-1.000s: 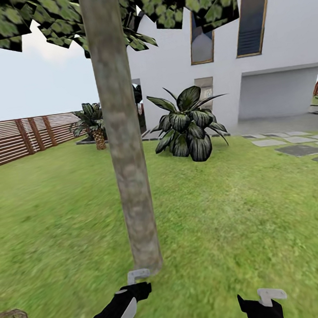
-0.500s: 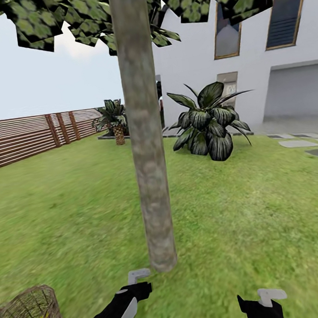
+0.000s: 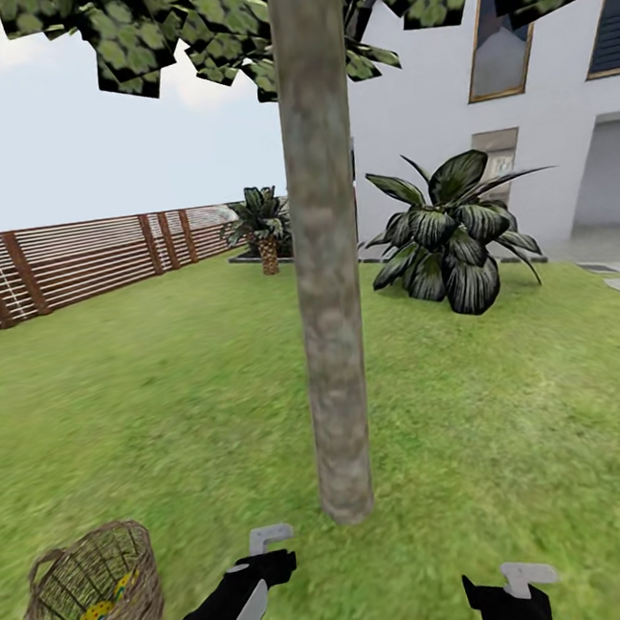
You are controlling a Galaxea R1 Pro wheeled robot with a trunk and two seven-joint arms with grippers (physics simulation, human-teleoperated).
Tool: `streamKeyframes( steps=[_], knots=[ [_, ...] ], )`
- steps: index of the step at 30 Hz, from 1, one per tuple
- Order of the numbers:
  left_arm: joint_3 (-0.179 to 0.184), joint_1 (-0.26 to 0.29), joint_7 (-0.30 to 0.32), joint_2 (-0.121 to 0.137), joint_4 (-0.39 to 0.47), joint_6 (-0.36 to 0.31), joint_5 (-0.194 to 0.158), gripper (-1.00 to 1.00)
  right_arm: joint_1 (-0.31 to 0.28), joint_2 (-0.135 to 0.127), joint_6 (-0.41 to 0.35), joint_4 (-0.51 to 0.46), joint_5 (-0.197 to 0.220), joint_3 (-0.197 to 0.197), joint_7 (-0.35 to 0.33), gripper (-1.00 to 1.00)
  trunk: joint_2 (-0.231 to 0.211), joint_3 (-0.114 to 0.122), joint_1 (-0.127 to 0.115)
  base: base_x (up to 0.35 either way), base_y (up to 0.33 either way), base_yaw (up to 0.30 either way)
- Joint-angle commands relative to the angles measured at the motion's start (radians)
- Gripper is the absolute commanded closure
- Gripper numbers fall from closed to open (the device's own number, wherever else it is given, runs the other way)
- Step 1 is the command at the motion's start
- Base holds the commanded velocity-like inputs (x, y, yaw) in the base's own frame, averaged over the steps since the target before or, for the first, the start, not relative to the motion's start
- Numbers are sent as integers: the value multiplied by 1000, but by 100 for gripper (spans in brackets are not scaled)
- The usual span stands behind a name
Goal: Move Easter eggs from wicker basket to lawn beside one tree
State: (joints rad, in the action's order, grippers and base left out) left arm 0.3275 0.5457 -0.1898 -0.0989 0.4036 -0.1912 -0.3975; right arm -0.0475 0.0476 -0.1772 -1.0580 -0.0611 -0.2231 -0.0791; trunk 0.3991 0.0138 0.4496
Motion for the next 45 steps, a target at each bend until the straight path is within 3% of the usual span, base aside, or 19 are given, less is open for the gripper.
streamKeyframes(
  steps=[1, 20, 36, 45],
  knots=[
    [8, 0, -8, 1, 1, -4, -9, -100, 0, 1, -5, -2, -6, -5, -8, -100, 1, -1, 0, 0, 0, 267],
    [3, -1, 2, 6, 13, -4, -22, -100, 0, 1, -5, -2, -6, -4, -8, -100, 1, -11, 0, -9, 10, 267],
    [2, -2, 6, 6, 8, -4, -23, -100, 0, 1, -5, 1, -6, 9, -3, -100, 1, -19, 0, -172, 224, 267],
    [2, -1, 6, 8, 6, -4, -22, -100, 0, 0, -5, 3, -6, 8, -4, -100, 1, -23, 0, 151, 255, 218]
  ],
)
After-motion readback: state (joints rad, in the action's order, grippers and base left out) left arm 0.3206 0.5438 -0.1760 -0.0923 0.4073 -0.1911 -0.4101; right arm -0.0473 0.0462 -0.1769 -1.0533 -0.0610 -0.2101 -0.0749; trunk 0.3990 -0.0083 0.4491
